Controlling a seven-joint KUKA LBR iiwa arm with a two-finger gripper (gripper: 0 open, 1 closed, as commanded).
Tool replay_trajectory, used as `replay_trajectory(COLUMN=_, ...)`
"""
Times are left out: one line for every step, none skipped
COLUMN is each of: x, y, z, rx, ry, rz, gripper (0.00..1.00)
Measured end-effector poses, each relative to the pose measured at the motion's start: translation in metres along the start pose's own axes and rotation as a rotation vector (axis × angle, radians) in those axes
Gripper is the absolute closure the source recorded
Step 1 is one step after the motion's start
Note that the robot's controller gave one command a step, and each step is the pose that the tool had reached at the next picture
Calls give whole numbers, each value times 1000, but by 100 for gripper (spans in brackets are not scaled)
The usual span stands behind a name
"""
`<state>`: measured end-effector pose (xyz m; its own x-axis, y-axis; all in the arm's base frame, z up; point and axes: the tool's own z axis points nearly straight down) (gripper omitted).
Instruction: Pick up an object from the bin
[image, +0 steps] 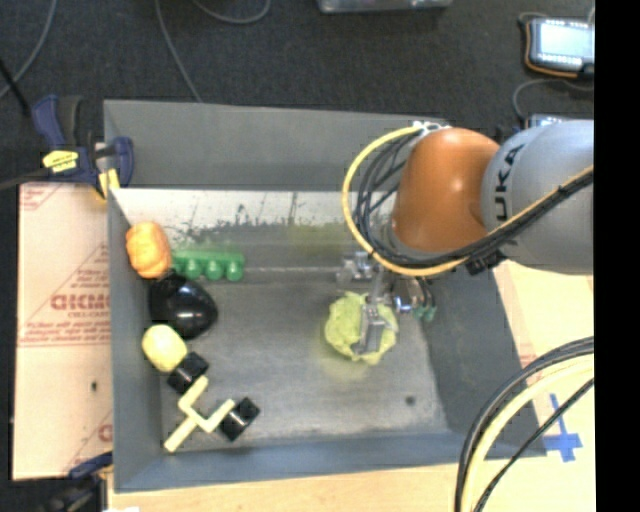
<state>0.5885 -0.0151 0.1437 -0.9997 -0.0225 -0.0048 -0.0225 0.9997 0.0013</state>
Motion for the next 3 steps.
replay_trajectory(x=-27, y=-17, z=-10, rx=1, ry=-16, rz=100, gripper=0)
replay_trajectory(x=-8, y=-24, z=14, rx=1, ry=-6, rz=-109, gripper=0)
replay_trajectory(x=-5, y=-25, z=24, rx=2, ry=-6, rz=-117, gripper=0)
